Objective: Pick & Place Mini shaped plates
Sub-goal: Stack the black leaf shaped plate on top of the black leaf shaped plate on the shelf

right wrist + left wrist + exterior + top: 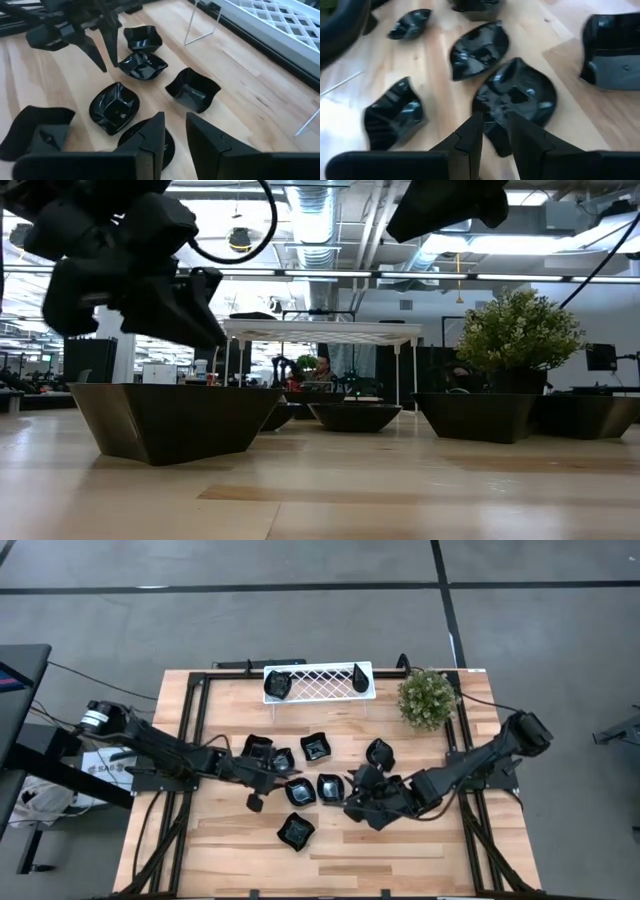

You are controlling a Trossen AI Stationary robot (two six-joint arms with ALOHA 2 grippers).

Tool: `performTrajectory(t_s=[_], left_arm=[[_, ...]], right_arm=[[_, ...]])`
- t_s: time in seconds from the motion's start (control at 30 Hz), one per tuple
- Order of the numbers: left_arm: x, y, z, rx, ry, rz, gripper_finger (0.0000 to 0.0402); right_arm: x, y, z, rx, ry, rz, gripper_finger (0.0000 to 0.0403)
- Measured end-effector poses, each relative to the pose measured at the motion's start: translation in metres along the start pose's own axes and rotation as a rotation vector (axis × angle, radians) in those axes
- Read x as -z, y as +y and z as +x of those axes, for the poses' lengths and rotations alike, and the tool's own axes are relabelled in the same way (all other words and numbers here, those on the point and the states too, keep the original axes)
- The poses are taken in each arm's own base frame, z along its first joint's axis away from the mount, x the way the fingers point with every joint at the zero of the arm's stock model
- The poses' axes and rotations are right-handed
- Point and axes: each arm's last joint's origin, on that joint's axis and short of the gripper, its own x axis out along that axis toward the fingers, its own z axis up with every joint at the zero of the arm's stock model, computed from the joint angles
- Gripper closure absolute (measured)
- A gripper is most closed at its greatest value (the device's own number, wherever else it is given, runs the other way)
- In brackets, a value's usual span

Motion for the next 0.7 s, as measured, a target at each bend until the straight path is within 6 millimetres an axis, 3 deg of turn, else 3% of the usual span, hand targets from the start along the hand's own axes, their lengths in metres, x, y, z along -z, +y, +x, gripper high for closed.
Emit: performTrajectory(t_s=[0.33, 0.7], left_arm=[[0.006, -0.027, 0.016, 0.088, 0.032, 0.361, 0.0309], [0.013, -0.027, 0.029, 0.070, 0.049, 0.399, 0.0309]], right_arm=[[0.001, 0.001, 0.000, -0.037, 0.036, 0.000, 0.0329], [0.002, 0.002, -0.001, -0.041, 0.036, 0.005, 0.0329]])
